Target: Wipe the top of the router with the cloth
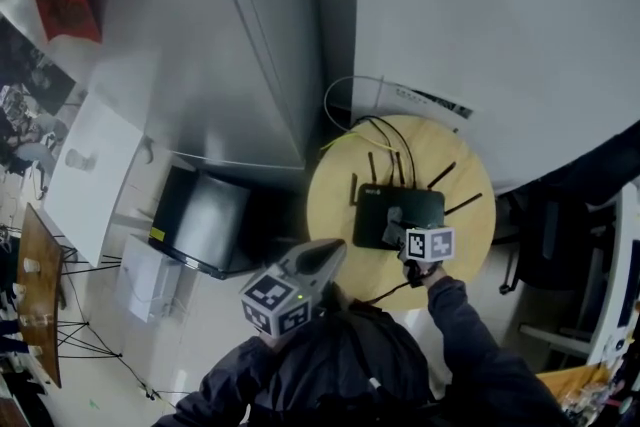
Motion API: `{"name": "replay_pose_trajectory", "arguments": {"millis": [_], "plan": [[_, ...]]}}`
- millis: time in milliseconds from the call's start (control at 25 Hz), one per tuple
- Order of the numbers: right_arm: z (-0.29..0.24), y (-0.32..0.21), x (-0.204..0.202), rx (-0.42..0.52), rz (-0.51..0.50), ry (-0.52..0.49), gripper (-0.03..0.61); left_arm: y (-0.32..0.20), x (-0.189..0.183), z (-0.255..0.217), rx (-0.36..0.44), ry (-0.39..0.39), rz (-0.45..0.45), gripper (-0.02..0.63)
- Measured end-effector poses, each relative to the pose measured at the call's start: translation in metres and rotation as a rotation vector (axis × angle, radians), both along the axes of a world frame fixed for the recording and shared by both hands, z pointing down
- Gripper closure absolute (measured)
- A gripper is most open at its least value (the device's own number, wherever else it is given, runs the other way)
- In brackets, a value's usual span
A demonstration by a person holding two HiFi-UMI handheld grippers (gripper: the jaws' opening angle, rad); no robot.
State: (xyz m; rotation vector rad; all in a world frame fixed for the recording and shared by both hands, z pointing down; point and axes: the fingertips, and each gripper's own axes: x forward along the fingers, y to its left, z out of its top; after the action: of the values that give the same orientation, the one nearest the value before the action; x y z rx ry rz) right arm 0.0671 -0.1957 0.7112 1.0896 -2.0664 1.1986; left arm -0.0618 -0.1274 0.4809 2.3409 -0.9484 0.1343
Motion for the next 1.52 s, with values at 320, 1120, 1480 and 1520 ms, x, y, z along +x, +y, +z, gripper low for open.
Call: {"name": "replay_pose_trajectory", "arguments": {"millis": [320, 1120, 1480, 1520], "plan": [[0.007, 0.032, -0.1, -0.039, -0.156, -0.036, 0.508, 0.003, -0.021, -0.003, 0.005, -0.005, -0.04, 0.621], [0.017, 0.055, 0.067, -0.069, 0.004, 0.062, 0.506, 0.002, 0.026, -0.003, 0.005, 0.008, 0.068, 0.62], [0.016, 0.057, 0.137, -0.071, 0.082, 0.055, 0.506, 0.002, 0.058, -0.001, -0.003, -0.01, 0.108, 0.621], [0.016, 0.057, 0.137, -0.07, 0.079, 0.05, 0.506, 0.002, 0.062, -0.001, -0.004, -0.011, 0.11, 0.62]]}}
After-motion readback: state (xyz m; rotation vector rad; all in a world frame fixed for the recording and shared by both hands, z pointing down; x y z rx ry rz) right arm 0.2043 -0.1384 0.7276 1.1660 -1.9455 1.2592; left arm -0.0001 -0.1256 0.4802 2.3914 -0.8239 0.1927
